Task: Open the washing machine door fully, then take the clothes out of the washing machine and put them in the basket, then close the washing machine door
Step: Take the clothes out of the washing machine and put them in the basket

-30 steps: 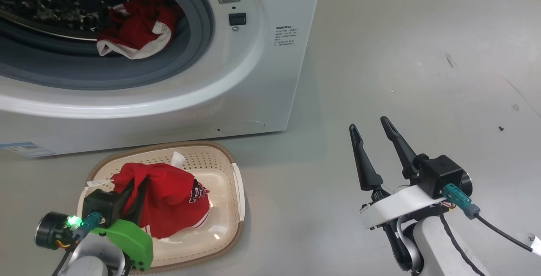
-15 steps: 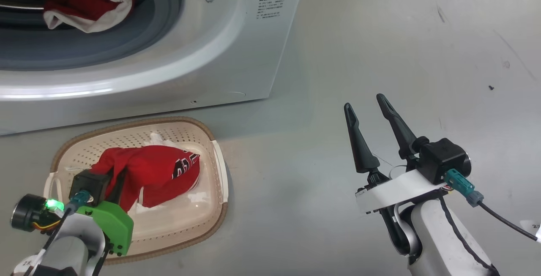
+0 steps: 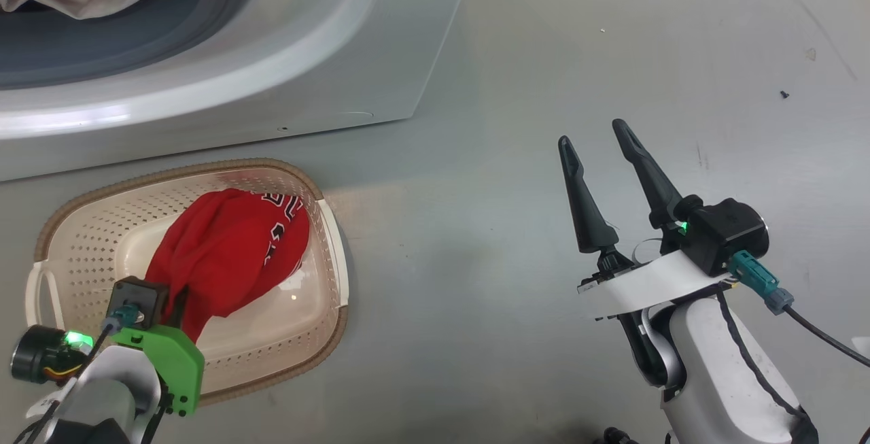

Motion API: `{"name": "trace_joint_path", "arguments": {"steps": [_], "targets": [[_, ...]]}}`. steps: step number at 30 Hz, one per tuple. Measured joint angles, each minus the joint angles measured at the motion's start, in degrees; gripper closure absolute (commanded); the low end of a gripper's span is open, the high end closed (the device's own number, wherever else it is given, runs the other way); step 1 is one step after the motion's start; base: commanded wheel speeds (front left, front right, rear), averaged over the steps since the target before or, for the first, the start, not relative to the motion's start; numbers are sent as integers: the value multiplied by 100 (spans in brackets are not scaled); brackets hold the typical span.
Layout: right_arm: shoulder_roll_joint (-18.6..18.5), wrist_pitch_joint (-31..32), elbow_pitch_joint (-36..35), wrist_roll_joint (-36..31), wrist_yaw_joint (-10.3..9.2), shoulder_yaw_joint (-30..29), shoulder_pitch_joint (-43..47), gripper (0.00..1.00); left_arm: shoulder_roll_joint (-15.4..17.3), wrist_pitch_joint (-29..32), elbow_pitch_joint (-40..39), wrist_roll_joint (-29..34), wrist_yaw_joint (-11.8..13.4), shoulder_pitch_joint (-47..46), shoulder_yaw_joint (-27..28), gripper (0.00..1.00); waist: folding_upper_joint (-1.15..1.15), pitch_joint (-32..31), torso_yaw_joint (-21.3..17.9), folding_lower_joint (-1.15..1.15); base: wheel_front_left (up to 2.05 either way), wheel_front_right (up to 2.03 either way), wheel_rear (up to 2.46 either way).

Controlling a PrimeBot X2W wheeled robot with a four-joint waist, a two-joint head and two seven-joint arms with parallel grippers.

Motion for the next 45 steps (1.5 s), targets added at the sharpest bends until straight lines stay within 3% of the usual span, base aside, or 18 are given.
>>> {"name": "trace_joint_path", "arguments": {"steps": [9, 10, 11, 12, 13, 26, 45], "targets": [[1, 0, -4, -40, -10, -26, -25, 0, -110, -88, 520, -19, 0, -164, 1, 100, 0, 86, 52, 0, 0, 0, 0], [1, 0, -4, -42, -11, -33, -25, 0, -133, -130, 566, -19, 0, -201, -7, 93, 0, 84, 61, 0, 0, 0, 0], [2, 0, -3, -47, -13, -51, -25, 0, -164, -155, 610, -19, 0, -248, -27, 59, 0, 80, 74, 0, 0, 0, 0], [1, 0, -1, -54, -36, -64, -26, 0, -207, -169, 647, -19, 0, -297, -45, 36, 0, 73, 90, 0, 0, 0, 0], [1, 0, 3, -56, -37, -71, -26, 0, -246, -221, 655, -18, 0, -334, -58, 0, 0, 63, 106, 0, 0, 0, 0], [0, 0, 111, -55, -34, -227, -108, 0, -430, -709, 1079, -29, 0, -491, -40, 0, 0, -295, 287, 0, 0, 0, 0], [-2, 0, 457, -8, 104, -447, 51, 0, -656, -1169, 1085, -294, -7, -559, 33, 0, 0, -1431, 728, 0, 0, 0, 0]]}}
